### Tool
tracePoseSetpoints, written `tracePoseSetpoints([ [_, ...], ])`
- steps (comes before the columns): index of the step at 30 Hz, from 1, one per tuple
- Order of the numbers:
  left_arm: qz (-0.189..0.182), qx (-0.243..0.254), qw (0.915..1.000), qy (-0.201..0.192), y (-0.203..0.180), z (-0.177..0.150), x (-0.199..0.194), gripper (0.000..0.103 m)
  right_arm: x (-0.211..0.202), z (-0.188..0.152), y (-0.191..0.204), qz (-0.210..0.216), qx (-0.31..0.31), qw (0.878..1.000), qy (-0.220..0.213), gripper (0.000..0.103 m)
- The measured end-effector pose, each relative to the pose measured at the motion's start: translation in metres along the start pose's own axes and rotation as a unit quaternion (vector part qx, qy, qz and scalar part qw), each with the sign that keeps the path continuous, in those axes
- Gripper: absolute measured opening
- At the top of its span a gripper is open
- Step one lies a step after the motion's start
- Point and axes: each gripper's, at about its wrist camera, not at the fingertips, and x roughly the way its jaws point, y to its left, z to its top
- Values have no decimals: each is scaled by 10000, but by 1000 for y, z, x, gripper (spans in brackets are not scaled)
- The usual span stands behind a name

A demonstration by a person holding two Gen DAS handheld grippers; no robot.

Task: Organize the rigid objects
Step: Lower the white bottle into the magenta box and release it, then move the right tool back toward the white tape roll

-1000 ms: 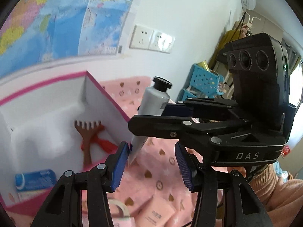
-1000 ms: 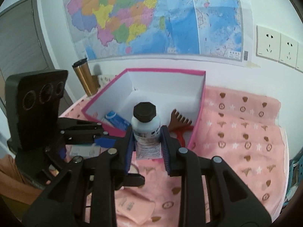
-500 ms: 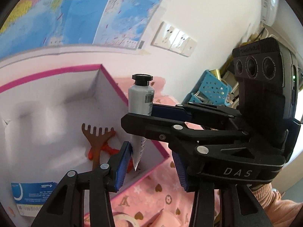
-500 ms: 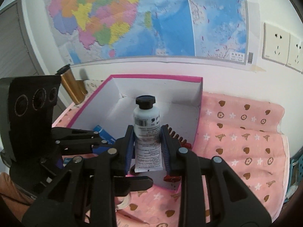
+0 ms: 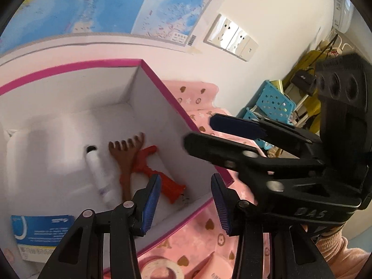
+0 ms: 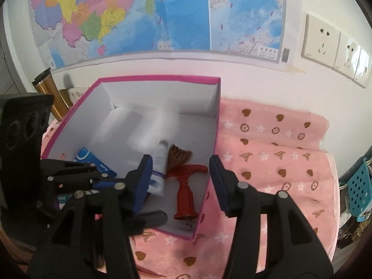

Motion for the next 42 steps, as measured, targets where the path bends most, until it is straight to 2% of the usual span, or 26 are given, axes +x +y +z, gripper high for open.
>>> tracePoseSetpoints([
  [8,324,210,9986,-366,2,-25,-41,48,-26,-26,2,393,7,9987,-328,53],
  [13,387,251,9962,-741,3,-43,-78,53,-40,-49,4,958,42,9944,-439,53],
  [16,454,152,9947,-913,9,-58,-98,54,-41,-70,9,1374,93,9900,-303,53],
  [19,593,32,9941,-912,19,-74,-108,54,-34,-88,16,1623,124,9866,-53,53],
  [26,1085,-340,9923,-497,51,-108,-98,54,-5,-135,41,2027,137,9766,710,53],
  [30,1193,-546,9908,-317,65,-117,-88,54,4,-149,59,1773,-96,9799,914,58],
  [34,1262,-676,9894,-245,76,-120,-81,54,7,-152,73,1619,-292,9825,872,62],
  [42,1230,-697,9899,-52,84,-115,-64,54,12,-156,85,1331,-672,9850,865,63],
])
